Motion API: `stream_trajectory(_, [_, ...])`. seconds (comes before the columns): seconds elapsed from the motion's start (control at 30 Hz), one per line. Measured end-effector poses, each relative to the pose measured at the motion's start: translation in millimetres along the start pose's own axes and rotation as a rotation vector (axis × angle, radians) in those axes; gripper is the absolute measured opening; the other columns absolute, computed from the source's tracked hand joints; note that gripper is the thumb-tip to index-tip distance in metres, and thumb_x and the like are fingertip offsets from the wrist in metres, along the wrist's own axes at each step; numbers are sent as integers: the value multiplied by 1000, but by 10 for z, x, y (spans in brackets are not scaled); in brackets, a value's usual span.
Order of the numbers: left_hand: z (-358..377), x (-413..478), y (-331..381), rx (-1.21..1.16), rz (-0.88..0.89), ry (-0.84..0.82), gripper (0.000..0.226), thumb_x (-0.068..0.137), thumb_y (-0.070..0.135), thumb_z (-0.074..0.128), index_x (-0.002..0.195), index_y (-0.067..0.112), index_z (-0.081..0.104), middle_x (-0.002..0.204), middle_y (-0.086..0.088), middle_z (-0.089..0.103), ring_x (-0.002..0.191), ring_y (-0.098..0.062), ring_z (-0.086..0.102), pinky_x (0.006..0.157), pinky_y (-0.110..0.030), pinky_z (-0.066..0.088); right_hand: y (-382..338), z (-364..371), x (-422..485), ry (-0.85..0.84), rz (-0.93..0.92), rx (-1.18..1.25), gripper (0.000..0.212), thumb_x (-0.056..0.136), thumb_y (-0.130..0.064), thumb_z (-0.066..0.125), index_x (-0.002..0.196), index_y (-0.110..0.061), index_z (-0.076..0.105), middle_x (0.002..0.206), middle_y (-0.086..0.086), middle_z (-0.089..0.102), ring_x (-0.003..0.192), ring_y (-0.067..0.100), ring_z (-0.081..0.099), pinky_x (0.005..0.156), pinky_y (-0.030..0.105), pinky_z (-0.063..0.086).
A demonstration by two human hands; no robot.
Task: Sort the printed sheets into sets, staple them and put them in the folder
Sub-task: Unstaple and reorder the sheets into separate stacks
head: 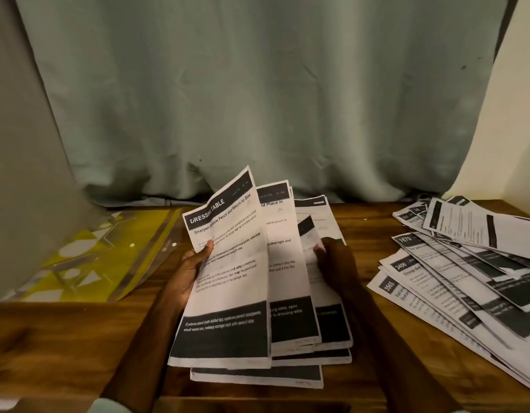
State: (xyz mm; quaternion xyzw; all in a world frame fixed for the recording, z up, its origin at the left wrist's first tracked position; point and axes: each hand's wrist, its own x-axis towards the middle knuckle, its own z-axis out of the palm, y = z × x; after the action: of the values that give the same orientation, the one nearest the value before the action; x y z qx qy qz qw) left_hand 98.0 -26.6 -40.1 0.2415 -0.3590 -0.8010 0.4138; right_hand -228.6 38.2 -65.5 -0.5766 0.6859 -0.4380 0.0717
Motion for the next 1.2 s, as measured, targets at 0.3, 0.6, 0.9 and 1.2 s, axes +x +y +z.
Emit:
stream_trajectory(0.3, [90, 25, -76, 61, 32, 130, 32, 92, 13, 67, 123, 5, 66, 134, -27, 62, 101, -39, 72, 92, -64, 51, -350, -109, -161, 159, 19, 139, 45, 104, -50, 44, 107, -14, 71, 113, 4, 73, 101, 20, 68, 87, 38, 57])
stream_trajectory(0.6, [102, 28, -98, 76, 84, 158, 35, 96, 13, 64, 129, 1, 60, 131, -27, 64, 98, -37, 73, 89, -58, 56, -586, -251, -311, -109, 243, 623, 24, 81, -28, 81, 90, -10, 68, 96, 7, 77, 83, 26, 76, 78, 46, 63])
stream_trajectory(0.9, [18, 60, -66, 110, 109, 185, 47, 98, 16, 63, 140, -1, 53, 131, -25, 65, 101, -38, 73, 90, -55, 58, -534, -285, -261, -66, 176, 508, 23, 90, -24, 73, 104, -6, 72, 110, 9, 74, 93, 27, 73, 83, 44, 62])
stream_trajectory(1.2, [-68, 20, 33, -9, 140, 165, 45, 98, 17, 62, 142, 9, 55, 139, -20, 61, 123, -42, 62, 97, -65, 50, -397, -870, -175, 82, 234, 488, 9, 98, -22, 63, 95, -17, 69, 89, 2, 75, 68, 12, 73, 56, 23, 57])
